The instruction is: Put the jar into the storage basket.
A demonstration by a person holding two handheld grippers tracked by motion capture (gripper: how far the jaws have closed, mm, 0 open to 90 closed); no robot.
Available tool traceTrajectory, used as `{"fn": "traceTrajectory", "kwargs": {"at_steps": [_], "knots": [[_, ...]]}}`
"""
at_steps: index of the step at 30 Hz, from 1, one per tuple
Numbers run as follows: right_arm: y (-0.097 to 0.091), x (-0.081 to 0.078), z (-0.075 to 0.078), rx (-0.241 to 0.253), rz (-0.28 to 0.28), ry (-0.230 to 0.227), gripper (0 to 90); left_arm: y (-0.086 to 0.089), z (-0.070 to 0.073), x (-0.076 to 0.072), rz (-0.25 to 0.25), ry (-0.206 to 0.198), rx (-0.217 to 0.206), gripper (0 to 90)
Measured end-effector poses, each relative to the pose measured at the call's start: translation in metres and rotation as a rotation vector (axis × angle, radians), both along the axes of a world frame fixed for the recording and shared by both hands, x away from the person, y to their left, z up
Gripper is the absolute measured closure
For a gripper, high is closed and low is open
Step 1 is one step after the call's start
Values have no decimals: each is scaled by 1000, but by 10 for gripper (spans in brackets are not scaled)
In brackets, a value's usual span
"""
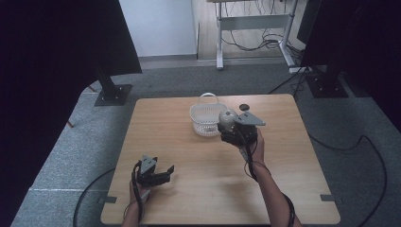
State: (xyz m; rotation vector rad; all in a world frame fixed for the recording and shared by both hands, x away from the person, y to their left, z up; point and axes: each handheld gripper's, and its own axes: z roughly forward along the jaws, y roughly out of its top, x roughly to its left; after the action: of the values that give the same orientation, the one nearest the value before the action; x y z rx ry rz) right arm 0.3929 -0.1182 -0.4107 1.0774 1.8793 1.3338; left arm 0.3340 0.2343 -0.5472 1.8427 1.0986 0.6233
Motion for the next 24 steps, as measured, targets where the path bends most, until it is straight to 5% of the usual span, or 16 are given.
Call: {"fn": "traceTrajectory", "kwargs": {"at_steps": [24], "knots": [[13,33,19,6,14,-19,265,2,0,1,-1,1,-17,151]]}}
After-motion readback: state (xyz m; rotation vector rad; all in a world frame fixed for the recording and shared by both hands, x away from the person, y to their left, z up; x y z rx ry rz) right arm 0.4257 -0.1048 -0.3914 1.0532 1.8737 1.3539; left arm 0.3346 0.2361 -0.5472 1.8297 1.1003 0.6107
